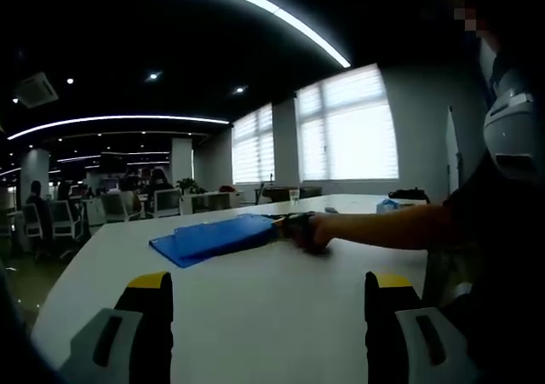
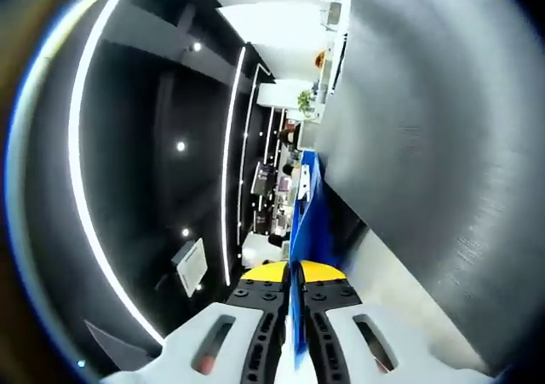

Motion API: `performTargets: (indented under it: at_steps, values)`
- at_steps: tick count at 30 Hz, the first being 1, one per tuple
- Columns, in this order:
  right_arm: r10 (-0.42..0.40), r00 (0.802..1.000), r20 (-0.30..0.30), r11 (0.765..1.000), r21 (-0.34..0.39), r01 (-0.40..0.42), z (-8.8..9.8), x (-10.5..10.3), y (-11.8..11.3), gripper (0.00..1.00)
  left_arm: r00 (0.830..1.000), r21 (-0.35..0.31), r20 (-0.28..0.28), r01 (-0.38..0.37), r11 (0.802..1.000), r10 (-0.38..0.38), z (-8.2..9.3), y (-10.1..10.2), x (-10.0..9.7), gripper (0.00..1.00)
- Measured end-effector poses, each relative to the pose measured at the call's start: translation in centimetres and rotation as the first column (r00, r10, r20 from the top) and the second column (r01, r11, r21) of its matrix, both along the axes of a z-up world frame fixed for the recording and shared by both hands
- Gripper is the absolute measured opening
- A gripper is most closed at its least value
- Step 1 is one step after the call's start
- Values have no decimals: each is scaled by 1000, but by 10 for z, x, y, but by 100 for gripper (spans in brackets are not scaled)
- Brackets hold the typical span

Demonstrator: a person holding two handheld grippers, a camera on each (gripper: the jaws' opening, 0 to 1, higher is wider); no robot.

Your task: Organize the scattered folders on the table and sort them into different groups

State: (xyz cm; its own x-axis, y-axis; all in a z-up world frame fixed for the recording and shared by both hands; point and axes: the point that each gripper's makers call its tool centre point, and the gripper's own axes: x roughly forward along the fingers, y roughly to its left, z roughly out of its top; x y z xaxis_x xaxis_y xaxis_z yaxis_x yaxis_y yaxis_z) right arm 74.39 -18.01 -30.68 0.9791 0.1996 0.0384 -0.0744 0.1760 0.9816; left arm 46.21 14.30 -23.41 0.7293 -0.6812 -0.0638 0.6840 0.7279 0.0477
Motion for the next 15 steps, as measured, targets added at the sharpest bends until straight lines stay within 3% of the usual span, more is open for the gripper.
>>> performTargets:
  at_steps: [3, 15]
  values:
    - [31, 999, 24, 997, 74, -33, 6, -4, 5, 5, 1000, -2, 3, 0, 1000, 0, 1, 0, 0, 94]
    - [62, 989, 132, 990, 121, -78, 27, -10, 5, 4, 1000, 7, -5, 12, 1000, -12, -1, -9, -1, 94]
